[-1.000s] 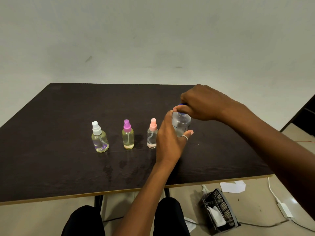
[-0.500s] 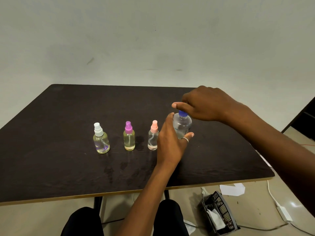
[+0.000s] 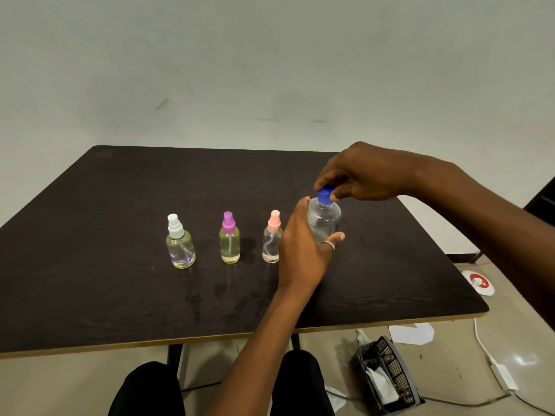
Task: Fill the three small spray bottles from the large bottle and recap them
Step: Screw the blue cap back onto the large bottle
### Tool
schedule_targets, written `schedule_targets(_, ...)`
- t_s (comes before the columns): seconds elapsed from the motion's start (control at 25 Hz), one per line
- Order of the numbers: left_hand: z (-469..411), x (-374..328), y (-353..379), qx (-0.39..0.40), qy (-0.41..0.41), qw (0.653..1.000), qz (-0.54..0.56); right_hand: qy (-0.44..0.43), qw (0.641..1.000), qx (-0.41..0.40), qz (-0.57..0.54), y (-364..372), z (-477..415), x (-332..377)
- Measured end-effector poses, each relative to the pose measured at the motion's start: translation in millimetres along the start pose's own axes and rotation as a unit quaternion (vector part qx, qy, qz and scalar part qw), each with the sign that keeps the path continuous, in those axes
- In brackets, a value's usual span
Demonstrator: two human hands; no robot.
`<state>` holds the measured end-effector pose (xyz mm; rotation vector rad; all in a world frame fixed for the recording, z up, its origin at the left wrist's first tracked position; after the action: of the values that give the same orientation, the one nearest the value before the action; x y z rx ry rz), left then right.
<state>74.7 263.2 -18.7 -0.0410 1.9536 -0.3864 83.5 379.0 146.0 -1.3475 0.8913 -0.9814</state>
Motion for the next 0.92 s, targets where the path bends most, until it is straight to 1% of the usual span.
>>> schedule_targets(0.12, 0, 1, 1, 0.001, -0.001, 1.0, 0.0, -0.004, 1.0, -0.002, 0.021, 3, 0, 1)
schedule_targets(0.36, -1, 2, 2, -0.001, -0.001, 1.0, 0.003, 0.022, 0.997, -0.057, 0.05, 12, 5, 3)
schedule_targets(0.68, -2, 4, 4, -0.011, 0.012, 1.0, -0.012, 0.064, 0.993, -0.059, 0.082, 16, 1, 9)
schedule_targets(0.92, -1, -1, 2, -0.014, 0.014, 1.0, -0.013, 0.074, 0.985, -0.074, 0.135, 20, -3, 7)
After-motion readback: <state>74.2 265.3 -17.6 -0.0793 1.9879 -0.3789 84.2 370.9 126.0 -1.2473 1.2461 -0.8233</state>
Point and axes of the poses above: each hand's wrist, its own z-axis away from the middle knuckle, its own y-axis out of the palm, x = y × z, the point moved 2 cm from there along -z, towards the middle knuckle, and after that the axes turned 7 degrees about -y, right-handed, at the moved point
